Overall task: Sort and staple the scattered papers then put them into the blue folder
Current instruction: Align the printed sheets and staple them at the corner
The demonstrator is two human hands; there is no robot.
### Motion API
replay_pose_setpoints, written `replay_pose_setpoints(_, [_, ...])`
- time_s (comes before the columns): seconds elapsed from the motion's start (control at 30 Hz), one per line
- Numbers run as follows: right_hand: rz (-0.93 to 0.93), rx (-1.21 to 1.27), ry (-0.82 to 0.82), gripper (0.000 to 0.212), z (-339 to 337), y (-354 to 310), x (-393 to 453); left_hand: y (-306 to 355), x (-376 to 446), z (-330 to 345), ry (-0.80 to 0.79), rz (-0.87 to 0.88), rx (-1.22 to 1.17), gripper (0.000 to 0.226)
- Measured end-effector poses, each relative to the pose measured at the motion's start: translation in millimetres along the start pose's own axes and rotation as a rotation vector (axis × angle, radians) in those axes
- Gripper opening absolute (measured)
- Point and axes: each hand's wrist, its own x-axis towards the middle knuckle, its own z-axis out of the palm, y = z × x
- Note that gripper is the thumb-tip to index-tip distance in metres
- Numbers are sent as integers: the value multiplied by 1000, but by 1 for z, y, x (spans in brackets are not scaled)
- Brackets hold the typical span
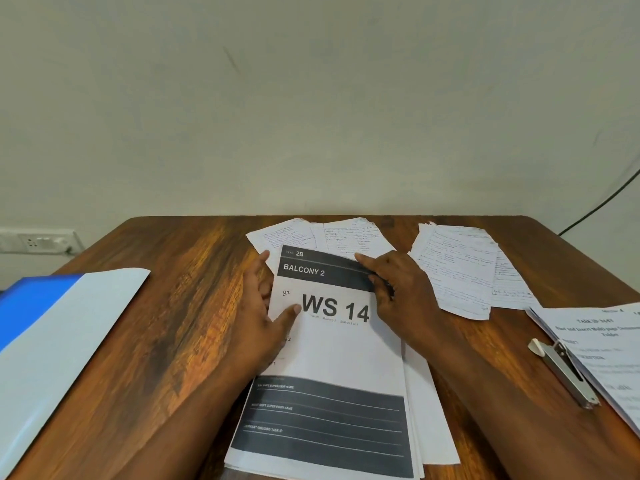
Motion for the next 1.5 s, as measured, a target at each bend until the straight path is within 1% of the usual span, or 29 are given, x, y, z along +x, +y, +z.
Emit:
replay_pose_setpoints(0.03, [7,0,-4,45,1,0,-1,-1,1,-1,0,-28,-29,90])
replay_pose_setpoints(0.1, [22,10,-5,45,1,0,-1,-3,4,-3,-15,-97,-97,82])
replay_pose_setpoints(0.17, [40,36,-6,43,1,-1,0,-1,6,-4,-51,-198,-171,68])
replay_pose_setpoints(0.27, [51,72,-12,40,1,-5,0,7,5,-6,-148,-355,-274,45])
replay_pose_setpoints(0.37, [62,86,-11,40,2,-6,-2,11,2,-7,-166,-445,-301,36])
replay_pose_setpoints(0.47, [74,128,-2,40,2,-8,-2,13,1,-7,-174,-493,-320,30])
replay_pose_setpoints(0.6, [62,85,-44,37,-1,-5,-1,11,-1,-6,-178,-451,-244,24])
replay_pose_setpoints(0.73, [12,-186,-148,37,-9,-3,-2,12,-2,-1,-210,-423,-191,21])
replay_pose_setpoints(0.8, [12,-216,-209,38,-9,-4,-3,10,-2,0,-219,-414,-198,27])
replay_pose_setpoints(0.87, [42,-172,-251,39,-7,-4,-4,11,-2,0,-231,-408,-183,31])
replay_pose_setpoints(0.93, [86,-96,-263,36,-5,-3,-4,9,-2,0,-228,-396,-154,23])
replay_pose_setpoints(1.1, [191,-1,-209,31,-2,0,-1,7,-2,2,-212,-375,-129,20])
replay_pose_setpoints(1.27, [341,155,-222,34,-10,-2,5,9,-2,1,-184,-378,-150,19])
replay_pose_setpoints(1.4, [494,266,-243,36,-21,-1,10,12,-2,1,-154,-358,-179,20])
replay_pose_setpoints(1.5, [549,342,-274,36,-25,0,11,10,0,-2,-157,-362,-173,22])
